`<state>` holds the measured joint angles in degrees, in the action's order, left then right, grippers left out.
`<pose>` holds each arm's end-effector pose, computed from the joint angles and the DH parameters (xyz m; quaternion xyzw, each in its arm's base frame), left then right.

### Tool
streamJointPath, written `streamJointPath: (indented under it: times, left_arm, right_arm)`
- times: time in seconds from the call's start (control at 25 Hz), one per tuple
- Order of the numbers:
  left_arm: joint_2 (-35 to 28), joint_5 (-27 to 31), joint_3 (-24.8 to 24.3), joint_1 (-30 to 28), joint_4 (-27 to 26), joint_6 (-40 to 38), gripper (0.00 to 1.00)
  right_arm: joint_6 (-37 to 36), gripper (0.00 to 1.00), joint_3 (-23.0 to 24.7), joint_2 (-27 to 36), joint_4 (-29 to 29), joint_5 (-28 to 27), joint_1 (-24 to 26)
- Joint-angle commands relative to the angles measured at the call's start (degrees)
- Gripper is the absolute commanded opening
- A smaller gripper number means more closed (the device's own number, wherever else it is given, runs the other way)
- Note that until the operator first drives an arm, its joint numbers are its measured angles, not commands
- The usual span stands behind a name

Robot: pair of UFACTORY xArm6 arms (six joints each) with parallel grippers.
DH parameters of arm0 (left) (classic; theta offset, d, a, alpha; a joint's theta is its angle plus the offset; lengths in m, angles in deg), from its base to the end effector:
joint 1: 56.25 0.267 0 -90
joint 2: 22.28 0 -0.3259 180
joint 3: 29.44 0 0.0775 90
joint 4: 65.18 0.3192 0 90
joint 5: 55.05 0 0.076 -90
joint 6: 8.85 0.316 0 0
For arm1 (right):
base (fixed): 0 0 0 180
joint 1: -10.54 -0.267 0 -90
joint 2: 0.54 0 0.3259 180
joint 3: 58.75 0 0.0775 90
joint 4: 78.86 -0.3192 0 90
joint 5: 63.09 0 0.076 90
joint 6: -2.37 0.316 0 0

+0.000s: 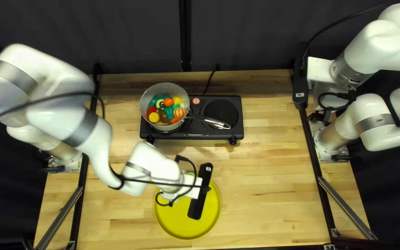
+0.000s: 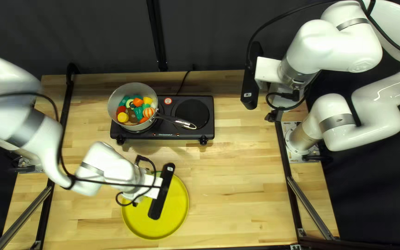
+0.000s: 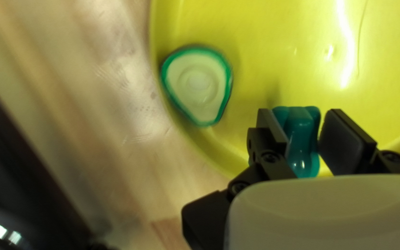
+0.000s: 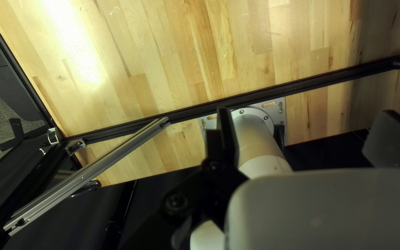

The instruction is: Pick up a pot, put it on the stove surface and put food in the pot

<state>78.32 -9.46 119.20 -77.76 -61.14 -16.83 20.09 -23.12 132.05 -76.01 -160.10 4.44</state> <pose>0.4127 -0.1496 0.1194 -0.9894 0.1417 -0.0272 0.0194 0.1634 0.0013 0.3069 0.9942 -0.1042 0.0047 0.0242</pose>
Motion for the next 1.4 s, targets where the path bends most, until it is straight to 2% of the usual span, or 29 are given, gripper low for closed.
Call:
streamJointPath:
  times: [0.04,0.12,0.28,0.32,0.36,0.44,0.6,0.68,0.76,0.96,1.12,1.4]
  left_arm:
    - [-6.8,5.1,-1.5,3.8,-0.9,5.0,0.0]
    - [-6.7,5.3,-0.8,4.1,-1.8,6.2,0.0]
    - [-0.1,2.7,4.2,1.1,-4.3,6.9,0.0]
    - [0.5,2.5,4.6,0.7,-4.5,7.0,0.38]
    - [2.2,2.3,6.1,-0.4,-4.9,6.5,1.0]
    - [4.1,2.5,7.9,-1.9,-5.3,5.7,1.0]
    - [12.6,6.9,17.6,-6.5,-4.5,1.5,1.0]
    - [15.6,8.8,20.9,-7.7,-4.7,1.2,1.0]
    - [17.8,9.5,22.6,-8.5,-5.3,2.1,1.0]
    - [18.8,7.3,19.6,-8.5,-5.8,5.0,1.0]
    - [18.4,7.6,18.2,-8.6,-4.3,5.7,1.0]
    - [18.6,4.8,14.6,-8.0,-2.0,7.2,1.0]
  right_arm:
    - [0.0,1.0,0.0,0.0,0.0,0.0,0.0]
    - [0.0,1.0,0.0,0.0,0.0,0.0,0.0]
    - [0.0,1.0,0.0,0.0,0.0,0.0,0.0]
    - [0.0,1.0,0.0,0.0,0.0,0.0,0.0]
    - [0.0,1.0,0.0,0.0,0.0,0.0,0.0]
    - [0.0,1.0,0.0,0.0,0.0,0.0,0.0]
    - [0.0,1.0,0.0,0.0,0.0,0.0,0.0]
    - [0.0,1.0,0.0,0.0,0.0,0.0,0.0]
    - [0.0,1.0,0.0,0.0,0.0,0.0,0.0]
    - [0.0,1.0,0.0,0.0,0.0,0.0,0.0]
    - [0.0,1.0,0.0,0.0,0.0,0.0,0.0]
    - [0.0,1.0,0.0,0.0,0.0,0.0,0.0]
